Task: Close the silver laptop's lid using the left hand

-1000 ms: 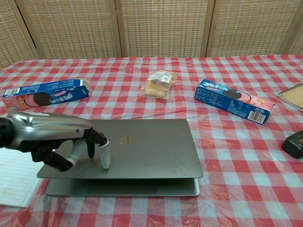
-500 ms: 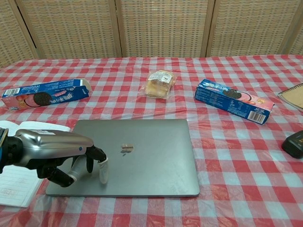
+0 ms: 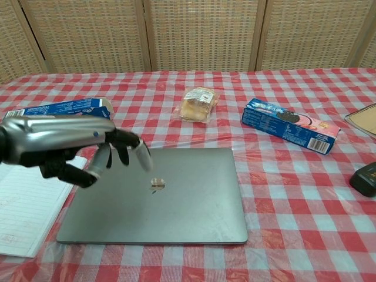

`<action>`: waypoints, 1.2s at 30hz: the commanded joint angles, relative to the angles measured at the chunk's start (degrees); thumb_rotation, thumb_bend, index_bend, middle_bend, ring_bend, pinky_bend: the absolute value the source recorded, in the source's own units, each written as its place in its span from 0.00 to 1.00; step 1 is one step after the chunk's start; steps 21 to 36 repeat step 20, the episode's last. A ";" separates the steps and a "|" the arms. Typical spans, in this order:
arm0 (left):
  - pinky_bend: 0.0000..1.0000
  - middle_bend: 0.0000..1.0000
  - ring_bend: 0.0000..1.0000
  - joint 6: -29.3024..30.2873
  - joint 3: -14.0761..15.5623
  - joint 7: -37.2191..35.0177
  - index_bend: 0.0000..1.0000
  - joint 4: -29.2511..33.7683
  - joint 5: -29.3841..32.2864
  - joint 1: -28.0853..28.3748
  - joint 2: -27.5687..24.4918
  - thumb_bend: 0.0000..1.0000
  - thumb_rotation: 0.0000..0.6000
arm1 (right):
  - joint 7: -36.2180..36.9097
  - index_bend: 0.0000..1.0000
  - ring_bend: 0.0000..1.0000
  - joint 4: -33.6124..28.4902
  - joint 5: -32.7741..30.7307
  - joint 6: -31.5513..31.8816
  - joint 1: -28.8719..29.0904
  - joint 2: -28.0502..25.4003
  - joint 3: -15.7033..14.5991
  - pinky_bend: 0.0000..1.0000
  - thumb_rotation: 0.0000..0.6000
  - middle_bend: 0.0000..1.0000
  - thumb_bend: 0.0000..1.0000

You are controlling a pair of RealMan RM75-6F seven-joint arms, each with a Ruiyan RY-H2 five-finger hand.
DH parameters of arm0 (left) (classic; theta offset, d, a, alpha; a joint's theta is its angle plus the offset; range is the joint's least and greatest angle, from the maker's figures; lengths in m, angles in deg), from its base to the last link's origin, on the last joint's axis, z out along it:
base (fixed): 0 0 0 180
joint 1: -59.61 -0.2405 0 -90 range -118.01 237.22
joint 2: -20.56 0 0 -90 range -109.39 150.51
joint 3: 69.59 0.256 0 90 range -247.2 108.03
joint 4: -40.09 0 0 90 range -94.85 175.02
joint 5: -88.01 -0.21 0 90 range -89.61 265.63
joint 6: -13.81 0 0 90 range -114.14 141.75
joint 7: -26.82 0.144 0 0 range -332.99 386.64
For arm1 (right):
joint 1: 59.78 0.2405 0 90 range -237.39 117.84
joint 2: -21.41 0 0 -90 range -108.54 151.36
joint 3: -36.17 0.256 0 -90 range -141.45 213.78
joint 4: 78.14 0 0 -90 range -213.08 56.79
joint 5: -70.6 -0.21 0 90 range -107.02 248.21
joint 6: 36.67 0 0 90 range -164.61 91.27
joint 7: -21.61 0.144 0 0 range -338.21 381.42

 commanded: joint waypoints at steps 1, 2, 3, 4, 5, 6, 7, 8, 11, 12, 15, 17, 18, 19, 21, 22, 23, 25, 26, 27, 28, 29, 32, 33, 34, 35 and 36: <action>0.09 0.00 0.02 11.83 0.97 5.50 0.02 0.73 -8.32 -6.47 -2.19 0.85 1.00 | 0.10 0.14 0.00 0.12 -0.06 0.03 -0.01 -0.03 0.08 0.00 1.00 0.00 0.75; 0.04 0.00 0.00 14.84 1.43 7.61 0.00 0.27 -9.72 -8.10 -1.65 0.75 1.00 | 0.14 0.14 0.00 0.15 -0.07 0.07 -0.02 -0.01 0.11 0.00 1.00 0.00 0.75; 0.01 0.00 0.00 17.92 1.81 9.43 0.00 -0.40 -11.29 -9.84 -0.83 0.67 1.00 | 0.17 0.13 0.00 0.21 -0.06 0.11 -0.02 -0.01 0.13 0.00 1.00 0.00 0.74; 0.00 0.00 0.00 21.57 2.34 11.32 0.00 -1.62 -13.39 -12.07 0.30 0.63 1.00 | 0.21 0.13 0.00 0.25 -0.02 0.20 -0.03 -0.01 0.16 0.00 1.00 0.00 0.73; 0.00 0.00 0.00 23.96 2.86 12.41 0.00 -2.60 -15.00 -13.71 1.14 0.58 1.00 | 0.23 0.12 0.00 0.30 0.03 0.28 -0.04 0.01 0.18 0.00 1.00 0.00 0.73; 0.00 0.00 0.00 26.39 3.33 13.42 0.00 -3.77 -16.29 -15.43 1.74 0.55 1.00 | 0.22 0.11 0.00 0.35 0.10 0.37 -0.05 0.05 0.20 0.00 1.00 0.00 0.72; 0.00 0.00 0.00 28.56 3.92 14.23 0.00 -4.99 -17.84 -17.06 2.34 0.53 1.00 | 0.20 0.10 0.00 0.37 0.18 0.46 -0.06 0.09 0.21 0.00 1.00 0.00 0.71; 0.00 0.00 0.00 30.76 4.64 14.89 0.00 -6.52 -19.73 -18.90 2.92 0.50 1.00 | 0.21 0.08 0.00 0.41 0.31 0.55 -0.06 0.14 0.19 0.00 1.00 0.00 0.71; 0.00 0.00 0.00 35.61 6.58 15.80 0.00 -9.81 -23.03 -23.61 3.26 0.44 1.00 | -0.03 0.06 0.00 0.37 0.95 0.87 0.01 0.28 0.12 0.00 1.00 0.00 0.69; 0.00 0.00 0.00 36.71 7.06 16.00 0.00 -10.56 -23.80 -24.83 3.18 0.42 1.00 | -0.21 0.05 0.00 0.33 1.21 1.06 0.03 0.33 0.12 0.00 1.00 0.00 0.68; 0.00 0.00 0.00 40.12 8.78 15.71 0.00 -12.97 -26.54 -28.87 2.87 0.37 1.00 | -0.82 0.03 0.00 0.15 2.13 1.78 -0.02 0.42 0.00 0.00 1.00 0.00 0.67; 0.00 0.00 0.00 41.65 9.31 14.63 0.00 -14.09 -27.50 -31.04 2.89 0.34 1.00 | -0.93 0.02 0.00 0.03 2.49 2.02 -0.10 0.40 -0.15 0.00 1.00 0.00 0.67; 0.00 0.00 0.00 42.25 9.51 13.75 0.00 -14.52 -27.84 -32.04 2.88 0.33 1.00 | -0.96 0.02 0.00 -0.08 2.63 2.10 -0.15 0.37 -0.24 0.00 1.00 0.00 0.67; 0.00 0.00 0.00 42.66 9.69 12.73 0.00 -14.97 -28.16 -32.91 2.88 0.32 1.00 | -1.01 0.02 0.00 -0.20 2.76 2.20 -0.21 0.33 -0.33 0.00 1.00 0.00 0.67; 0.00 0.00 0.00 42.92 9.83 11.69 0.00 -15.47 -28.42 -33.69 2.84 0.31 1.00 | -1.09 0.02 0.00 -0.29 2.92 2.31 -0.28 0.29 -0.41 0.00 1.00 0.00 0.67; 0.00 0.00 0.00 42.92 9.83 11.69 0.00 -15.47 -28.42 -33.69 2.84 0.31 1.00 | -1.09 0.02 0.00 -0.29 2.92 2.31 -0.28 0.29 -0.41 0.00 1.00 0.00 0.67; 0.00 0.00 0.00 42.92 9.83 11.69 0.00 -15.47 -28.42 -33.69 2.84 0.31 1.00 | -1.09 0.02 0.00 -0.29 2.92 2.31 -0.28 0.29 -0.41 0.00 1.00 0.00 0.67; 0.00 0.00 0.00 42.92 9.83 11.69 0.00 -15.47 -28.42 -33.69 2.84 0.31 1.00 | -1.09 0.02 0.00 -0.29 2.92 2.31 -0.28 0.29 -0.41 0.00 1.00 0.00 0.67; 0.00 0.00 0.00 42.92 9.83 11.69 0.00 -15.47 -28.42 -33.69 2.84 0.31 1.00 | -1.09 0.02 0.00 -0.29 2.92 2.31 -0.28 0.29 -0.41 0.00 1.00 0.00 0.67; 0.00 0.00 0.00 42.92 9.83 11.69 0.00 -15.47 -28.42 -33.69 2.84 0.31 1.00 | -1.09 0.02 0.00 -0.29 2.92 2.31 -0.28 0.29 -0.41 0.00 1.00 0.00 0.67; 0.00 0.00 0.00 42.92 9.83 11.69 0.00 -15.47 -28.42 -33.69 2.84 0.31 1.00 | -1.09 0.02 0.00 -0.29 2.92 2.31 -0.28 0.29 -0.41 0.00 1.00 0.00 0.67; 0.00 0.00 0.00 42.92 9.83 11.69 0.00 -15.47 -28.42 -33.69 2.84 0.31 1.00 | -1.09 0.02 0.00 -0.29 2.92 2.31 -0.28 0.29 -0.41 0.00 1.00 0.00 0.67; 0.00 0.00 0.00 42.92 9.83 11.69 0.00 -15.47 -28.42 -33.69 2.84 0.31 1.00 | -1.09 0.02 0.00 -0.29 2.92 2.31 -0.28 0.29 -0.41 0.00 1.00 0.00 0.67; 0.00 0.00 0.00 42.92 9.83 11.69 0.00 -15.47 -28.42 -33.69 2.84 0.31 1.00 | -1.09 0.02 0.00 -0.29 2.92 2.31 -0.28 0.29 -0.41 0.00 1.00 0.00 0.67; 0.00 0.00 0.00 42.92 9.83 11.69 0.00 -15.47 -28.42 -33.69 2.84 0.31 1.00 | -1.09 0.02 0.00 -0.29 2.92 2.31 -0.28 0.29 -0.41 0.00 1.00 0.00 0.67; 0.00 0.00 0.00 42.92 9.83 11.69 0.00 -15.47 -28.42 -33.69 2.84 0.31 1.00 | -1.09 0.02 0.00 -0.29 2.92 2.31 -0.28 0.29 -0.41 0.00 1.00 0.00 0.67; 0.00 0.00 0.00 42.92 9.83 11.69 0.00 -15.47 -28.42 -33.69 2.84 0.31 1.00 | -1.09 0.02 0.00 -0.29 2.92 2.31 -0.28 0.29 -0.41 0.00 1.00 0.00 0.67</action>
